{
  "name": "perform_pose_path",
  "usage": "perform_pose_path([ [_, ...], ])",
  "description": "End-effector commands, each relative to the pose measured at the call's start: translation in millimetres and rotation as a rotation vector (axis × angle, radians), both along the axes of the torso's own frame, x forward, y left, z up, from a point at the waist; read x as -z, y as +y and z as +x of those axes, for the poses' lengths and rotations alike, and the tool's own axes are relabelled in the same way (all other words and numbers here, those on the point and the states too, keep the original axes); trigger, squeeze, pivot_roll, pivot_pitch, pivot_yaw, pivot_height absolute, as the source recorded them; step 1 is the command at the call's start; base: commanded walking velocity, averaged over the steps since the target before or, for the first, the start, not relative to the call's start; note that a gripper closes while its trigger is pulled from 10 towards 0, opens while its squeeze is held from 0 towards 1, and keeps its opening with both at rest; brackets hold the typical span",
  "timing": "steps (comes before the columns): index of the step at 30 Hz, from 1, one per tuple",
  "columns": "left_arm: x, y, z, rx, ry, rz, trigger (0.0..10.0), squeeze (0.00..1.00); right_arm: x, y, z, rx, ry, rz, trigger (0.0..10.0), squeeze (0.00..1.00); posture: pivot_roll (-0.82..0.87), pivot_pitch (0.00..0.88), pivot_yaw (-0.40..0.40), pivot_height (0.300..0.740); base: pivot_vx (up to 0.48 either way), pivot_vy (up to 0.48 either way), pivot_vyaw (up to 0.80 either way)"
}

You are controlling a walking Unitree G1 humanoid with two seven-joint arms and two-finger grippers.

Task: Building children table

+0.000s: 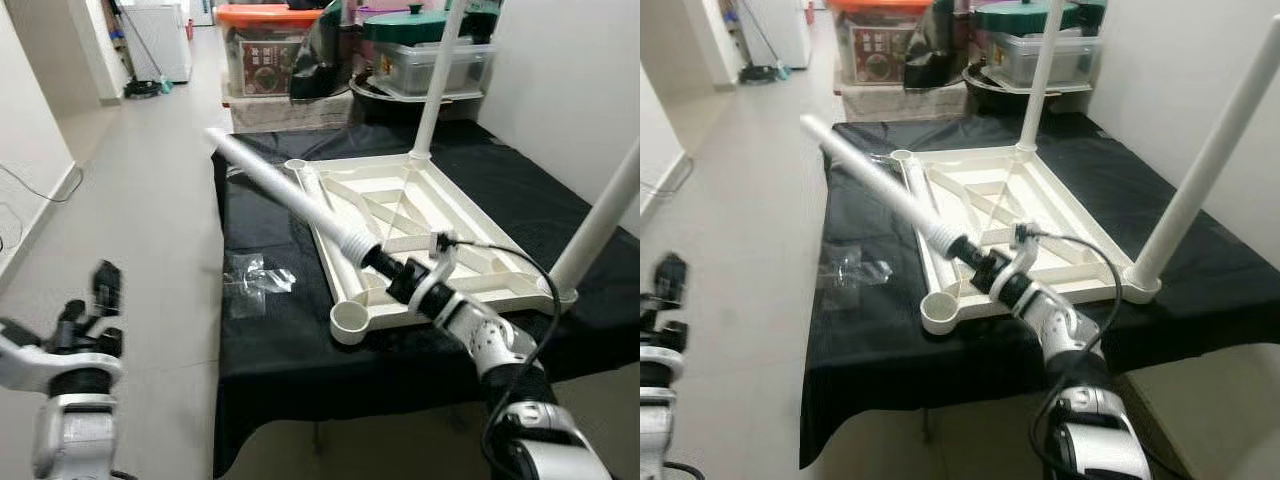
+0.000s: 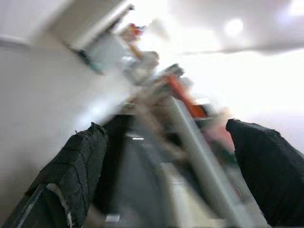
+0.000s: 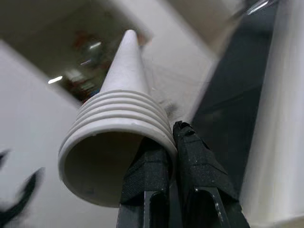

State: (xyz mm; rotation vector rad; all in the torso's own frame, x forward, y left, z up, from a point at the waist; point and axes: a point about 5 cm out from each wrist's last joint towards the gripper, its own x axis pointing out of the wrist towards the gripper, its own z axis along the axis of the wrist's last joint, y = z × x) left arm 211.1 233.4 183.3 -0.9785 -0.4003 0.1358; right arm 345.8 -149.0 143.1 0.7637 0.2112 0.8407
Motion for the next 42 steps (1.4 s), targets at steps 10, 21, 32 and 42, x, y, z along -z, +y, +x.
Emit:
perform_pose_path([
  [10, -10, -18.8, -10.5, 0.266, -0.129, -0.056, 10.0, 0.00, -3, 23.7, -50.6, -0.503, -0.014, 0.079, 0.0, 0.00, 0.07, 0.000, -0.029, 0.740, 0.000, 0.000, 0.00],
  [21, -9, -15.8, -10.6, 0.310, -0.114, -0.054, 10.0, 0.00, -3, 21.0, -67.5, -0.624, 0.004, 0.061, 0.0, 0.00, 0.06, 0.000, -0.032, 0.740, 0.000, 0.000, 0.00],
  [32, -12, -7.9, -16.9, 0.307, -0.184, -0.118, 0.0, 0.00, 1, 20.6, -75.2, -0.659, 0.025, 0.060, 0.0, 0.00, 0.06, 0.000, -0.037, 0.740, 0.000, 0.000, 0.00],
  [42, -15, -10.3, -15.4, 0.317, -0.215, -0.154, 0.0, 0.00, 1, 18.9, -73.3, -0.645, 0.028, 0.075, 0.0, 0.00, 0.06, 0.000, -0.035, 0.740, 0.000, 0.000, 0.00],
])
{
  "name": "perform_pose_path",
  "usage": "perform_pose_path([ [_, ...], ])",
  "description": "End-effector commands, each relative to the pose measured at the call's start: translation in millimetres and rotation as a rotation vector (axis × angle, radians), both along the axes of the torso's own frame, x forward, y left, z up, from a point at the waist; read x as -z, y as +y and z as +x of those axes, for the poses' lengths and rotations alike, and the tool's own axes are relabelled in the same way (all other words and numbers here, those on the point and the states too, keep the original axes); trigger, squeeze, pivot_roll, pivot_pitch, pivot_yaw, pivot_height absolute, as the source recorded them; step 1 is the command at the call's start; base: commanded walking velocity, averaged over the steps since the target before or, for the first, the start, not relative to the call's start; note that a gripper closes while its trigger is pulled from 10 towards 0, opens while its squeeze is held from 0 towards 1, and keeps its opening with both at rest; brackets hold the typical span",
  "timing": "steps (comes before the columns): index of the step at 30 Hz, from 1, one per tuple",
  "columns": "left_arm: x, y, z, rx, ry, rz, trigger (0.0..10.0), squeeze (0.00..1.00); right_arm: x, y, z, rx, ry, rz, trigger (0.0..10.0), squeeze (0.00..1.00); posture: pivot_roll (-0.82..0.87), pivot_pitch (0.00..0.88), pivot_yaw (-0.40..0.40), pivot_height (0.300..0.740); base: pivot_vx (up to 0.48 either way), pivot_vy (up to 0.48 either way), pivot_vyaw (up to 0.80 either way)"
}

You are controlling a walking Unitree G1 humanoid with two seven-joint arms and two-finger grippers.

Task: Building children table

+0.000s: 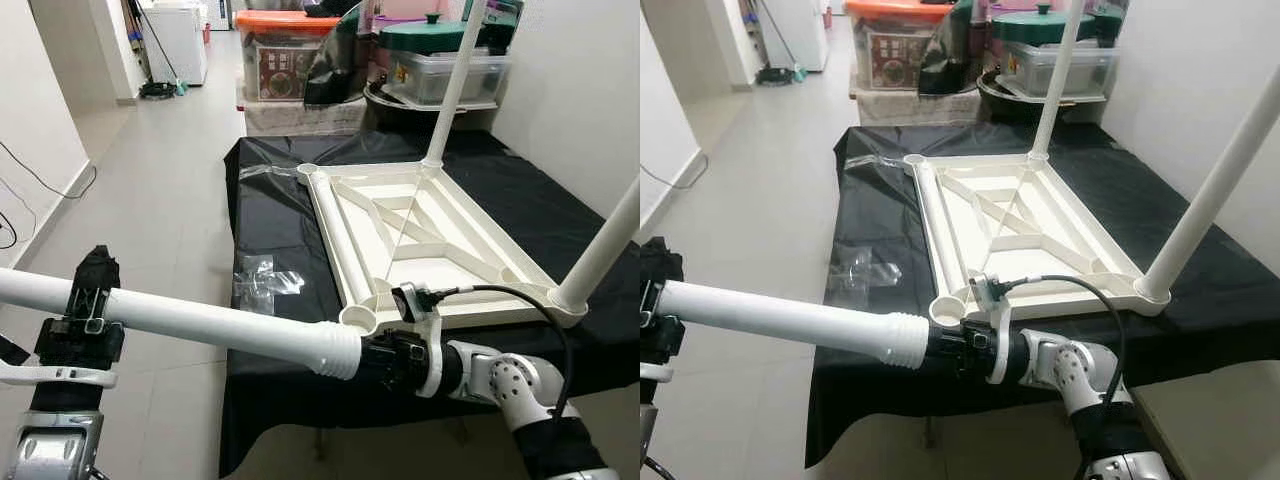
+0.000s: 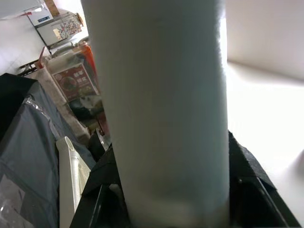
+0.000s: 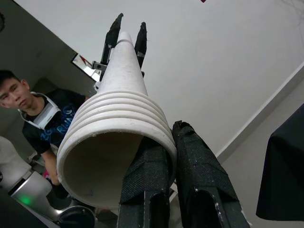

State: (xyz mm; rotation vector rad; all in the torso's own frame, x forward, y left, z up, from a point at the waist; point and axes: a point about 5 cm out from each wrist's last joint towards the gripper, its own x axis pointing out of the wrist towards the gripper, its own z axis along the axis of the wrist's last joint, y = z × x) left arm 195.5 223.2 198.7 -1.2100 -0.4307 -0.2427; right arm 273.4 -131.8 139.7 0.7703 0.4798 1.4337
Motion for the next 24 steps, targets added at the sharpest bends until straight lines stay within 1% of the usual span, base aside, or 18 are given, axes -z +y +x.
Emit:
perform_pose_path([
  [1, 0, -0.7, 0.6, -0.009, 0.006, 0.003, 0.0, 0.00, -3, 1.6, -0.5, -0.010, -0.002, 0.030, 0.0, 0.00, 0.06, 0.000, -0.035, 0.740, 0.000, 0.000, 0.00],
  [4, 0, -1.0, 1.5, -0.006, 0.005, -0.002, 0.0, 0.00, -4, 1.9, 0.6, -0.002, -0.010, 0.036, 0.0, 0.00, 0.06, 0.000, -0.036, 0.740, 0.000, 0.000, 0.00],
  [5, 1, -0.7, 2.3, -0.009, 0.010, -0.002, 0.0, 0.00, -4, 2.7, 1.9, 0.012, -0.026, 0.025, 0.0, 0.00, 0.06, 0.000, -0.036, 0.740, 0.000, 0.000, 0.00],
  [6, 0, -0.2, 3.0, -0.010, 0.011, -0.003, 0.0, 0.00, -4, 3.6, 1.5, 0.006, -0.034, 0.021, 9.6, 0.00, 0.06, 0.000, -0.036, 0.740, 0.000, 0.000, 0.00],
  [7, -1, 0.9, 4.6, -0.012, 0.015, 0.003, 0.0, 0.00, -6, 4.4, -1.1, -0.013, -0.050, 0.039, 10.0, 0.00, 0.06, 0.000, -0.036, 0.740, 0.000, 0.000, 0.00],
  [8, -2, 1.1, 5.2, -0.010, 0.013, 0.004, 8.2, 0.00, -5, 4.8, 0.7, 0.003, -0.035, 0.035, 10.0, 0.00, 0.06, 0.000, -0.036, 0.740, 0.000, 0.000, 0.00],
  [9, -3, 1.3, 5.5, -0.008, 0.012, 0.003, 10.0, 0.00, -4, 5.0, 2.4, 0.018, -0.023, 0.029, 10.0, 0.82, 0.06, 0.000, -0.036, 0.740, 0.000, 0.000, 0.00],
  [10, -3, 1.3, 5.5, -0.008, 0.012, 0.003, 10.0, 0.00, -4, 5.0, 2.4, 0.018, -0.023, 0.029, 10.0, 0.82, 0.06, 0.000, -0.036, 0.740, 0.000, 0.000, 0.00],
  [11, -5, 2.6, 5.9, -0.008, 0.006, -0.003, 10.0, 0.00, -3, 3.7, 3.1, 0.018, -0.020, 0.037, 10.0, 1.00, 0.06, 0.000, -0.038, 0.740, 0.000, 0.000, 0.00],
  [14, -8, 6.0, 6.7, -0.017, -0.004, -0.007, 10.0, 0.00, -2, -0.8, 4.1, 0.025, -0.017, 0.046, 10.0, 1.00, 0.07, 0.000, -0.038, 0.740, 0.000, 0.000, 0.00],
  [16, -11, 9.7, 7.6, -0.031, -0.005, -0.004, 10.0, 0.00, 1, -6.0, 5.4, 0.040, -0.024, 0.023, 10.0, 1.00, 0.07, 0.000, -0.038, 0.740, 0.000, 0.000, 0.00],
  [17, -13, 14.0, 6.9, -0.046, -0.005, 0.000, 10.0, 0.00, 3, -11.9, 4.8, 0.040, -0.034, 0.000, 10.0, 1.00, 0.07, 0.000, -0.038, 0.740, 0.000, 0.000, 0.00],
  [20, -15, 16.9, 6.3, -0.056, -0.005, 0.003, 10.0, 0.00, 5, -15.8, 4.0, 0.038, -0.040, -0.015, 10.0, 1.00, 0.07, 0.000, -0.038, 0.740, 0.000, 0.000, 0.00],
  [21, -17, 22.6, 4.9, -0.078, -0.009, -0.001, 10.0, 0.00, 9, -24.3, 2.8, 0.034, -0.034, -0.049, 10.0, 0.00, 0.07, 0.000, -0.042, 0.740, 0.000, 0.000, 0.00],
  [22, -18, 26.4, 4.0, -0.092, -0.011, -0.004, 10.0, 0.00, 13, -30.1, 1.9, 0.032, -0.028, -0.073, 10.0, 0.00, 0.07, 0.000, -0.042, 0.740, 0.000, 0.000, 0.00],
  [23, -18, 26.4, 4.0, -0.092, -0.011, -0.004, 10.0, 0.00, 13, -30.1, 1.9, 0.032, -0.028, -0.073, 10.0, 0.00, 0.07, 0.000, -0.042, 0.740, 0.000, 0.000, 0.00],
  [24, -20, 30.6, 2.8, -0.106, -0.019, -0.009, 10.0, 0.00, 18, -38.5, 1.1, 0.038, -0.017, -0.108, 10.0, 0.00, 0.07, 0.000, -0.046, 0.740, 0.000, 0.000, 0.00],
])
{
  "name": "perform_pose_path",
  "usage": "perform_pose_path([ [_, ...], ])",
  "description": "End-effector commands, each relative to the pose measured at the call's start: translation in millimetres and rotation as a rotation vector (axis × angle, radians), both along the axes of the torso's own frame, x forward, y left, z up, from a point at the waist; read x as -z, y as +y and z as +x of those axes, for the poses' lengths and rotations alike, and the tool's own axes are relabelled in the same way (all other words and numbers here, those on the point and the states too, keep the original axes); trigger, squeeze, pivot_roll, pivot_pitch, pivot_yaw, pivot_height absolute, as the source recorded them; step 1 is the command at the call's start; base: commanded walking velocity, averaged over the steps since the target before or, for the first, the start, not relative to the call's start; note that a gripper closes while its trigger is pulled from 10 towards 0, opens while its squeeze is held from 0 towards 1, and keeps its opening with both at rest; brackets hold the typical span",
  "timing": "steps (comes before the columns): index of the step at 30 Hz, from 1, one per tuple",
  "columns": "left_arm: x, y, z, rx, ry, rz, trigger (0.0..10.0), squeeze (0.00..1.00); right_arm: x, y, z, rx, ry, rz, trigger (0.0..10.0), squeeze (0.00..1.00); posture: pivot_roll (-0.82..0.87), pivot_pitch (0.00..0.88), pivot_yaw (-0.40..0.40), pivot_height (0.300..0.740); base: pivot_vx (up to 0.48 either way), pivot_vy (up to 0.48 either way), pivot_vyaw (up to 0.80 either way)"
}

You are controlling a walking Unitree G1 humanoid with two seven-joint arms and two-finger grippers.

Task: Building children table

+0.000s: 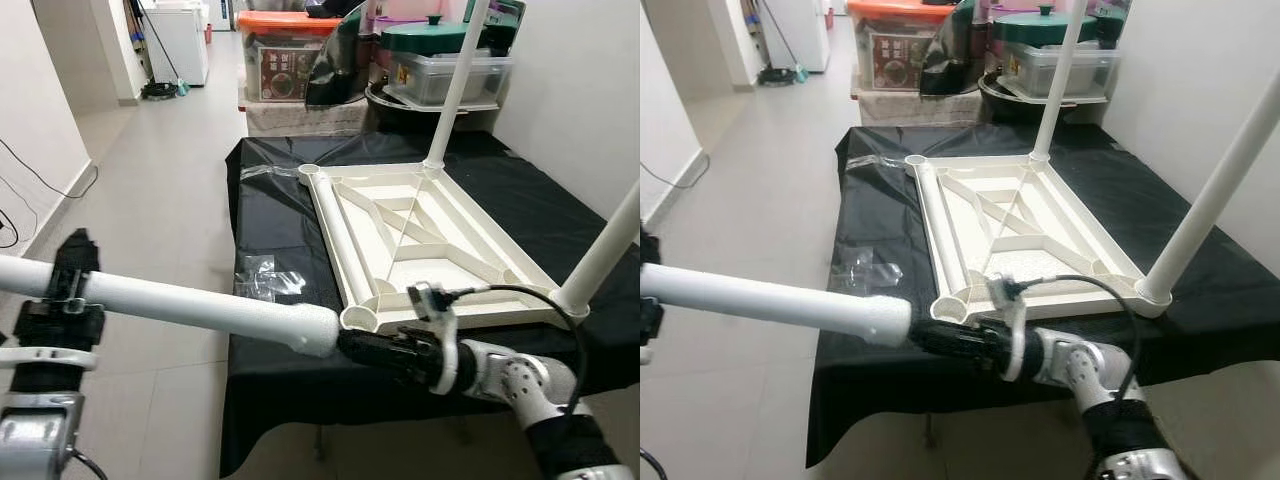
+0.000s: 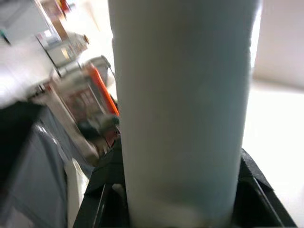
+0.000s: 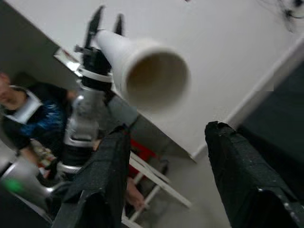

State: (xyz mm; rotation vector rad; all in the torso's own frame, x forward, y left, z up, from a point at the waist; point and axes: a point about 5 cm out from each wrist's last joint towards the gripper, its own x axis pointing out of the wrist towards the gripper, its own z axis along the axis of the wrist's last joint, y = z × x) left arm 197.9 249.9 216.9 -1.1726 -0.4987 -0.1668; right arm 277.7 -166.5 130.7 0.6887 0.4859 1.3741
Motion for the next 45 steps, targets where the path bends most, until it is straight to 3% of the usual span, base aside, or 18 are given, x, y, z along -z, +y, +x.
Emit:
perform_pose_path([
  [1, -3, 6.9, -0.5, -0.016, -0.011, -0.018, 10.0, 0.00, 14, -10.6, -3.8, 0.002, 0.024, -0.060, 10.0, 0.00, 0.07, 0.000, -0.046, 0.740, 0.000, 0.000, 0.00],
  [5, -2, 12.2, -7.3, 0.019, 0.014, 0.030, 10.0, 0.00, 19, -27.4, 3.1, 0.077, 0.001, -0.164, 10.0, 0.00, 0.06, 0.000, -0.037, 0.740, 0.000, 0.000, 0.00],
  [8, 0, 20.9, -13.0, 0.072, 0.059, 0.093, 10.0, 0.00, 12, -43.5, 18.2, 0.178, -0.047, -0.223, 10.0, 0.00, 0.06, 0.000, -0.037, 0.740, 0.000, 0.000, 0.00],
  [14, -9, 18.5, -5.0, 0.216, 0.059, 0.304, 10.0, 0.00, -20, -43.4, 52.2, 0.352, -0.169, -0.158, 10.0, 0.00, 0.07, 0.000, -0.038, 0.740, 0.000, 0.000, 0.00],
  [15, -15, 9.8, 2.9, 0.310, 0.043, 0.413, 10.0, 0.00, -41, -33.1, 59.4, 0.323, -0.214, -0.065, 10.0, 0.00, 0.07, 0.000, -0.037, 0.740, 0.000, 0.000, 0.00],
  [16, -15, 9.8, 2.9, 0.310, 0.043, 0.413, 10.0, 0.00, -41, -33.1, 59.4, 0.323, -0.214, -0.065, 10.0, 0.00, 0.07, 0.000, -0.037, 0.740, 0.000, 0.000, 0.00],
  [18, -18, -1.3, 10.5, 0.380, 0.023, 0.507, 10.0, 0.00, -54, -17.5, 56.8, 0.215, -0.254, -0.004, 10.0, 0.00, 0.07, 0.000, -0.031, 0.740, 0.000, 0.000, 0.00],
  [19, -18, -1.3, 10.5, 0.380, 0.023, 0.507, 10.0, 0.00, -54, -17.5, 56.8, 0.215, -0.254, -0.004, 10.0, 0.00, 0.07, 0.000, -0.031, 0.740, 0.000, 0.000, 0.00],
  [24, -24, -44.9, 36.4, 0.530, -0.057, 0.637, 10.0, 0.00, -62, 34.2, 38.8, -0.077, -0.347, 0.000, 10.0, 0.00, 0.06, 0.000, -0.021, 0.740, 0.000, 0.000, 0.00],
  [27, -25, -49.5, 39.8, 0.549, -0.067, 0.648, 10.0, 0.00, -62, 39.6, 37.8, -0.098, -0.347, 0.000, 10.0, 0.00, 0.06, 0.000, -0.021, 0.740, 0.000, 0.000, 0.00],
  [28, -29, -60.1, 49.6, 0.585, -0.105, 0.655, 10.0, 0.00, -62, 53.2, 32.5, -0.170, -0.364, -0.005, 10.0, 0.00, 0.06, 0.000, -0.013, 0.740, 0.000, 0.000, 0.00],
  [34, -35, -71.2, 61.4, 0.622, -0.147, 0.660, 10.0, 0.00, -66, 68.9, 29.7, -0.235, -0.400, -0.015, 10.0, 0.00, 0.06, 0.000, -0.006, 0.740, 0.000, 0.000, 0.00],
  [45, -30, -80.1, 74.4, 0.644, -0.147, 0.675, 10.0, 0.00, -59, 92.7, 31.5, -0.242, -0.487, -0.180, 10.0, 0.00, 0.05, 0.000, 0.005, 0.740, 0.000, 0.000, 0.00],
])
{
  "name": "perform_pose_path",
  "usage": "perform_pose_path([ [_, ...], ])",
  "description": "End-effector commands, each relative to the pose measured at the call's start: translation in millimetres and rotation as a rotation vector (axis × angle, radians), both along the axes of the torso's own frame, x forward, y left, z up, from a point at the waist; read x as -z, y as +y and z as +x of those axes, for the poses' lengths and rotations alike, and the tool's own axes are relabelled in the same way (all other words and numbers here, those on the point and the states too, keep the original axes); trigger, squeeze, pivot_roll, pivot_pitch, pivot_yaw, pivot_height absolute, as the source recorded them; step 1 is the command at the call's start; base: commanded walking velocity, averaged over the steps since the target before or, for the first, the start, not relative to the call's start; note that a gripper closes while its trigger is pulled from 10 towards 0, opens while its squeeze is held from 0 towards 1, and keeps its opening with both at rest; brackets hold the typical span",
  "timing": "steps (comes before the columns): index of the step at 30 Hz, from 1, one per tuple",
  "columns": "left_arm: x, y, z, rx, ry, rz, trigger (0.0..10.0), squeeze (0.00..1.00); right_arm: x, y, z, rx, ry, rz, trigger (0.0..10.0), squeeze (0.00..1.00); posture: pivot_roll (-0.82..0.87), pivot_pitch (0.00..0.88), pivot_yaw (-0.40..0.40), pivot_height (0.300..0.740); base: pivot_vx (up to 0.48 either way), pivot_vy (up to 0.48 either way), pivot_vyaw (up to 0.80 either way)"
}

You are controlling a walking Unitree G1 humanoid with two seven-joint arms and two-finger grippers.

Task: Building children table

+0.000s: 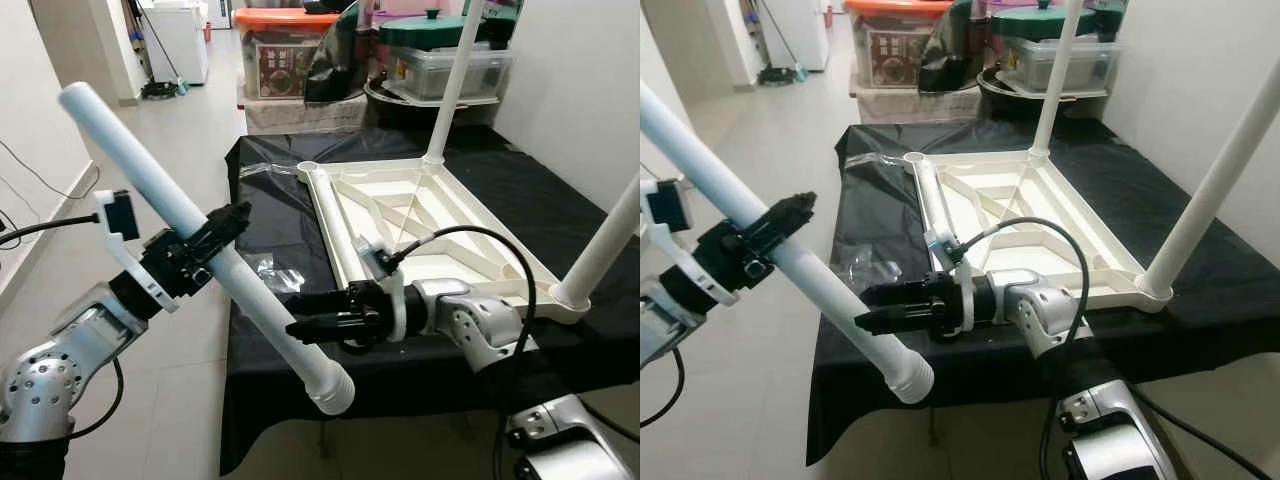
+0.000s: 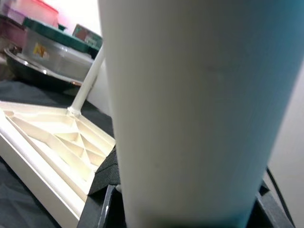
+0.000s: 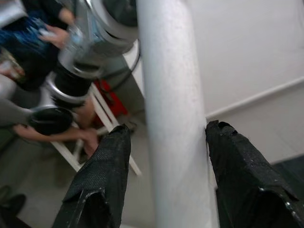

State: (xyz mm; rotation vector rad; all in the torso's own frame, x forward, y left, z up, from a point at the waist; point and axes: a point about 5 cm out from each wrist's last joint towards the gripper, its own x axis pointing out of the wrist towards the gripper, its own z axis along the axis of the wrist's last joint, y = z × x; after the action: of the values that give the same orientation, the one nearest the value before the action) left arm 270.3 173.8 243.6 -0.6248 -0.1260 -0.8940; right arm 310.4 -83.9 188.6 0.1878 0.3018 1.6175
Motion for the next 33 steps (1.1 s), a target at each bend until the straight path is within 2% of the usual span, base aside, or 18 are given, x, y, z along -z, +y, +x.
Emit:
perform_pose_path([
  [1, -3, -5.6, 3.3, 0.014, -0.025, 0.000, 10.0, 0.00, -1, 12.3, -1.1, -0.025, -0.039, -0.035, 10.0, 0.80, 0.05, 0.000, 0.005, 0.740, 0.000, 0.000, 0.00],
  [2, -3, -6.8, 4.3, 0.018, -0.027, 0.002, 10.0, 0.00, -1, 13.8, -1.2, -0.026, -0.042, -0.038, 10.0, 0.80, 0.05, 0.000, 0.005, 0.740, 0.000, 0.000, 0.00],
  [3, -3, -8.7, 4.9, 0.025, -0.030, 0.009, 10.0, 0.00, -1, 15.4, -1.5, -0.029, -0.044, -0.040, 10.0, 1.00, 0.05, 0.000, 0.005, 0.740, 0.000, 0.000, 0.00],
  [6, -4, -11.7, 6.7, 0.038, -0.037, 0.018, 10.0, 0.00, -3, 20.9, -2.0, -0.041, -0.059, -0.059, 10.0, 1.00, 0.05, 0.000, 0.005, 0.740, 0.000, 0.000, 0.00],
  [7, -4, -11.9, 7.9, 0.038, -0.038, 0.018, 10.0, 0.00, -3, 22.9, -1.9, -0.044, -0.074, -0.072, 10.0, 0.00, 0.05, 0.000, 0.004, 0.740, 0.000, 0.000, 0.00],
  [13, -6, -13.1, 13.4, 0.035, -0.049, 0.022, 10.0, 0.00, 0, 34.2, 4.8, 0.013, -0.089, -0.187, 10.0, 0.00, 0.05, 0.000, 0.006, 0.740, 0.000, 0.000, 0.00],
  [20, -6, -15.4, 15.9, 0.038, -0.055, 0.020, 10.0, 0.00, 3, 39.5, 7.4, 0.039, -0.096, -0.232, 10.0, 0.00, 0.05, 0.000, 0.006, 0.740, 0.000, 0.000, 0.00],
  [21, -5, -17.8, 17.3, 0.036, -0.059, 0.025, 10.0, 0.00, 4, 41.4, 10.3, 0.067, -0.086, -0.269, 10.0, 0.00, 0.04, 0.000, 0.005, 0.740, 0.000, 0.000, 0.00],
  [33, -4, -23.4, 20.6, 0.041, -0.064, 0.013, 10.0, 0.00, 4, 47.8, 13.5, 0.093, -0.080, -0.326, 10.0, 0.00, 0.04, 0.000, 0.003, 0.740, 0.000, 0.000, 0.00],
])
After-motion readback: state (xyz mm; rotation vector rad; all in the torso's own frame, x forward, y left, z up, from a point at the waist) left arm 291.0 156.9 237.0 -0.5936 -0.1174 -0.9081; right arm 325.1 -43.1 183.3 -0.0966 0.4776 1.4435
